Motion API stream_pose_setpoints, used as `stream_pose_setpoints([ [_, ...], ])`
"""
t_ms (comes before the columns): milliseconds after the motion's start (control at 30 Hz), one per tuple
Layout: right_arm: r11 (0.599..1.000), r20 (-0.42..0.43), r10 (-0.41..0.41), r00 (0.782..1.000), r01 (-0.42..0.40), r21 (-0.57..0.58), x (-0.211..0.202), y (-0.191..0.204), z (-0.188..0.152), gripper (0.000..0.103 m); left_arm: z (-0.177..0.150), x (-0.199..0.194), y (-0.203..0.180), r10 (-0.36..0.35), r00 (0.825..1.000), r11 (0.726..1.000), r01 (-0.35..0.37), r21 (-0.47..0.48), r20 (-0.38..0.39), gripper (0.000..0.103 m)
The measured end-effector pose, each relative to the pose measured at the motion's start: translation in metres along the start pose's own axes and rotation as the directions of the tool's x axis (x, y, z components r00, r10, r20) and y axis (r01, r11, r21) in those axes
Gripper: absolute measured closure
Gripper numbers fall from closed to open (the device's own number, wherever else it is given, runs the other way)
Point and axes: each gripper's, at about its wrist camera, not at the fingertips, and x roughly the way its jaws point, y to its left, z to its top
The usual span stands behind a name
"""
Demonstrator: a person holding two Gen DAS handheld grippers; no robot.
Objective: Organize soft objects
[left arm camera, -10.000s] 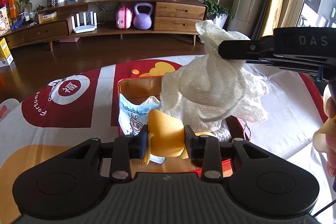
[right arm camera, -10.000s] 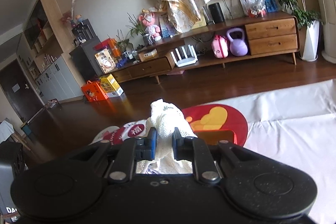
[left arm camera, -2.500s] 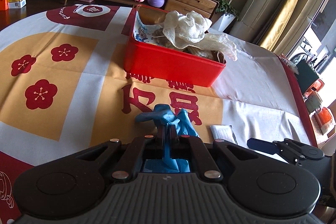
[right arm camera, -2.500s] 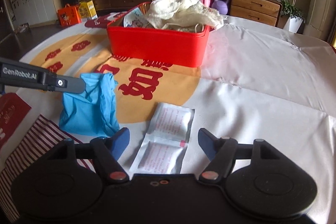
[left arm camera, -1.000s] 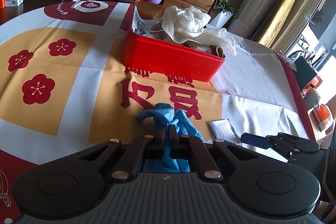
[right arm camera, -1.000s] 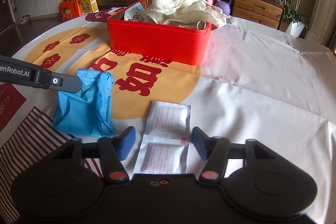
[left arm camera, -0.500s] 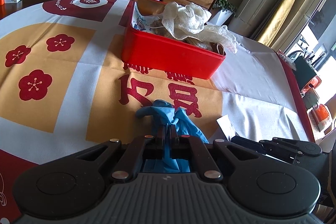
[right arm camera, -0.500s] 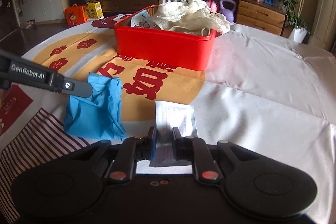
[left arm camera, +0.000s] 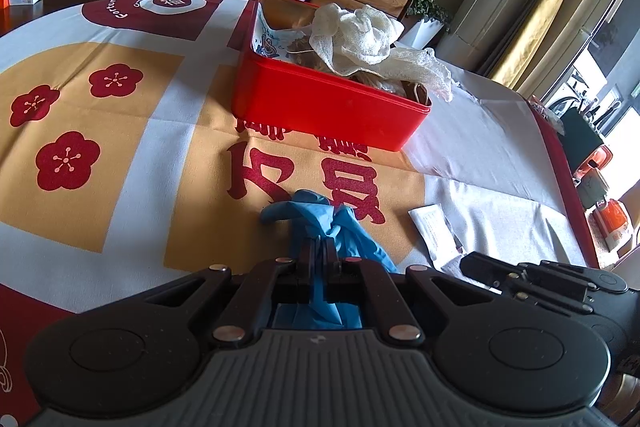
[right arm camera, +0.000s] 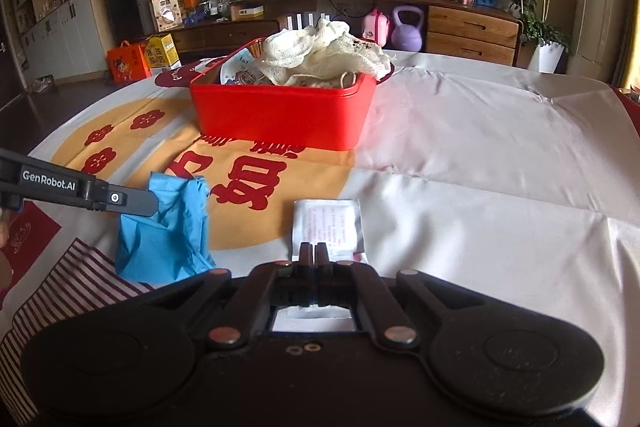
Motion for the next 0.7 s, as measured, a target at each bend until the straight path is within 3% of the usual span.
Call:
stream_pose_setpoints([
  [100,1.0,-0.025,0.026,0.999,-0.026,0.007,0.003,-0.004,0.001,0.1,0.0,0.001,-0.001,-0.001,1.0,1.0,0.001,0.001,-0.001,0.1],
  [167,1.0,-0.053,0.029,0.998,-0.029,0.004,0.01,-0.005,0.003,0.091,0.0,0.0,-0.002,-0.001,1.0,1.0,0.001,0.001,-0.001,0.1],
  [267,0.998,-0.07,0.014,0.997,-0.017,-0.054,0.016,-0.001,0.004,0.051,0.0,-0.001,-0.003,-0.006,1.0,1.0,0.006,0.002,0.0,0.1],
  [300,0.997,-0.057,0.011,0.998,-0.015,-0.071,0.015,0.001,0.004,0.032,0.0,-0.001,-0.003,-0.006,1.0,1.0,0.006,0.003,0.001,0.1],
  [333,0.996,-0.046,0.015,0.999,-0.018,-0.086,0.015,0.002,0.005,0.025,0.0,-0.001,-0.003,-0.007,1.0,1.0,0.007,0.002,0.001,0.1],
  [533,0.998,-0.09,0.015,0.996,-0.022,-0.067,0.036,-0.001,0.012,0.035,-0.001,0.001,-0.002,-0.008,1.0,1.0,0.008,-0.004,-0.003,0.1],
  [700,0.996,-0.071,-0.014,0.997,0.007,-0.09,0.044,0.0,0.014,0.039,-0.001,0.003,-0.001,-0.01,1.0,1.0,0.01,-0.003,-0.008,0.1],
])
